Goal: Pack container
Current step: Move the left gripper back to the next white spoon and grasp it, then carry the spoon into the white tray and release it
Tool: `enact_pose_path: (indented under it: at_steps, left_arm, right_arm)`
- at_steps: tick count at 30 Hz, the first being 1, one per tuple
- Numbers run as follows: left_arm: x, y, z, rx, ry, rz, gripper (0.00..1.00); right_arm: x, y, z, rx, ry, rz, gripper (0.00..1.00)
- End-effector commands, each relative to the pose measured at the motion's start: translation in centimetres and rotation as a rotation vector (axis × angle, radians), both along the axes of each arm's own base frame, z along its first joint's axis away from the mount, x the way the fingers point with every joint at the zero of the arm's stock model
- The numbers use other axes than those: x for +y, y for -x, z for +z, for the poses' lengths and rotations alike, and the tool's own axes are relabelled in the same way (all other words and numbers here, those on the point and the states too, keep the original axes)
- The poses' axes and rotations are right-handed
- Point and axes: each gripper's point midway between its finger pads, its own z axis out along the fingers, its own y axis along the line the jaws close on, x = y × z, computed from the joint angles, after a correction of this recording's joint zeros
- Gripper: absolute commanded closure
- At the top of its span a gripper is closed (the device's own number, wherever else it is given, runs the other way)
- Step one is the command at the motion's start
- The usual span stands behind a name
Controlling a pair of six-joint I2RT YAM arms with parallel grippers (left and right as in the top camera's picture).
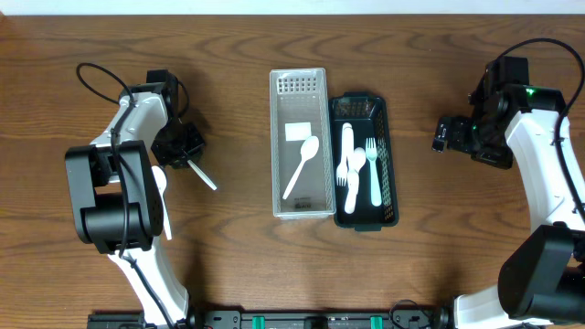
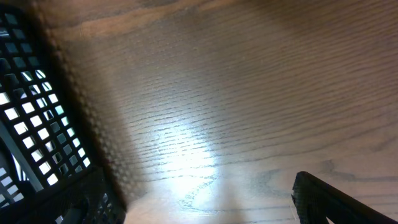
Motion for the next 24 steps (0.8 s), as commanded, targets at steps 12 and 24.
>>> enact_pose_path:
  at_steps: [12, 24]
  left_arm:
    - [-0.2, 0.8, -0.3, 0.037, 0.006, -0.002, 0.94]
    - [-8.2, -0.3, 13.7, -0.312, 0.004, -0.271, 0.94]
  right_arm:
    - [0.2, 0.0, 0.0, 0.001, -0.001, 0.006, 0.01]
    - [0.2, 0.0, 0.0, -0.001, -0.001, 0.006, 0.01]
